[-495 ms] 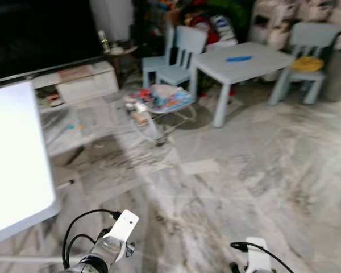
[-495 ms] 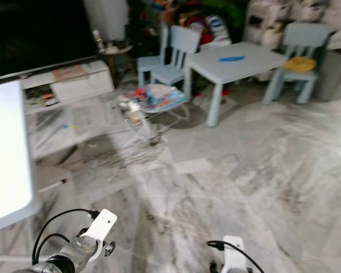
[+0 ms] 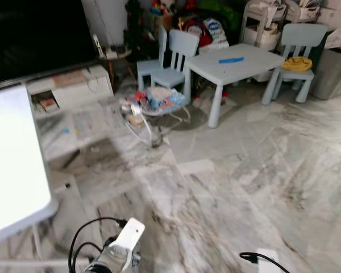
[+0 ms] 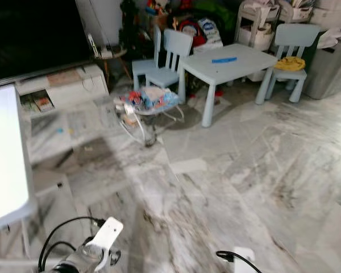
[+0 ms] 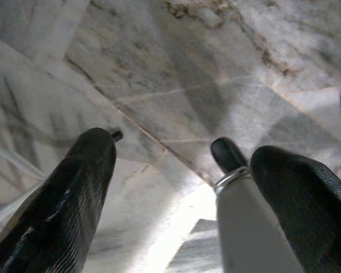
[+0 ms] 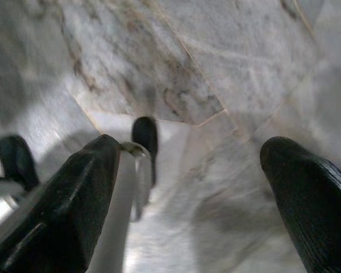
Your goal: Hang keys on a hook
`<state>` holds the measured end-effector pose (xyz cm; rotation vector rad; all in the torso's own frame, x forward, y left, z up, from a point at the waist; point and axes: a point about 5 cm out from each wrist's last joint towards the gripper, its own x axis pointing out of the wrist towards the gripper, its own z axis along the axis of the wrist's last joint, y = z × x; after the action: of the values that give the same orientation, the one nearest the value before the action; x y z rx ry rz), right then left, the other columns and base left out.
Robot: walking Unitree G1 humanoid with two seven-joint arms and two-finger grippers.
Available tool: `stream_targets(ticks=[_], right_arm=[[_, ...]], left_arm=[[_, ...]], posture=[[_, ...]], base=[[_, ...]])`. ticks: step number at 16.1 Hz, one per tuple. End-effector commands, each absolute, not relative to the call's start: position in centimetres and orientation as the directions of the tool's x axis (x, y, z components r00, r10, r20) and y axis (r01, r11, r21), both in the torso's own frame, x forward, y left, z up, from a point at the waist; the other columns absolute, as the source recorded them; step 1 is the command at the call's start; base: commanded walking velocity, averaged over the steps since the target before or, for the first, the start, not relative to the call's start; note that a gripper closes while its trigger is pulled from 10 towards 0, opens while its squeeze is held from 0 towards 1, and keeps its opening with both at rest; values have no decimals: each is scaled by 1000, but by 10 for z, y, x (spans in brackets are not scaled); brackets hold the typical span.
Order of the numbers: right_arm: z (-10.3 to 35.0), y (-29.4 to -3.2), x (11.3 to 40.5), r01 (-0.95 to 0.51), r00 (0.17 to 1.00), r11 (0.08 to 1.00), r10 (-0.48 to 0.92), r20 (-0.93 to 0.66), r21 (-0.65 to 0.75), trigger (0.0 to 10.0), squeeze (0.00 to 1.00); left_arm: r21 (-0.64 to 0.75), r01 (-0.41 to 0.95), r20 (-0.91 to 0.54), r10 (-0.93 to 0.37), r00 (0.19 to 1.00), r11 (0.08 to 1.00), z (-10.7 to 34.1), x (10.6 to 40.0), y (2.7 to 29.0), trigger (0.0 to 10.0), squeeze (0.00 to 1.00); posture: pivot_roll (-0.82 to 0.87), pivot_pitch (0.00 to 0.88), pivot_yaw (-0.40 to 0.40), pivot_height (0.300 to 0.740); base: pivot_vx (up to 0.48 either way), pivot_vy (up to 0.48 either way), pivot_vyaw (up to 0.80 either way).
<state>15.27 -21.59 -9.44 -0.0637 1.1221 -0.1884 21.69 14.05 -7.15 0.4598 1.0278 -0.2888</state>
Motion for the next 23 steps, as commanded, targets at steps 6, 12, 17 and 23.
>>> stream_targets(ticks=[6,12,17,23], right_arm=[[-92,-207,164,-28,448,987,-131,-885,-161,10000,0],[-94,-199,162,122,435,991,-105,-895,-57,10000,0],[-92,-197,166,64,445,996,-90,-891,-69,10000,0],[-91,-197,168,54,455,996,-83,-886,-66,10000,0]], left_arm=[[247,412,-875,20,484,877,-71,217,154,10000,0],[320,454,-845,34,533,832,-66,225,158,10000,0],[292,456,-857,19,515,841,-67,224,159,10000,0],[292,457,-857,17,516,840,-66,226,159,10000,0]], posture=[[-2,0,-29,740],[-26,0,14,740],[-14,0,14,740],[-21,0,19,740]], base=[[0,0,0],[0,0,-373],[0,0,-466],[0,0,0]])
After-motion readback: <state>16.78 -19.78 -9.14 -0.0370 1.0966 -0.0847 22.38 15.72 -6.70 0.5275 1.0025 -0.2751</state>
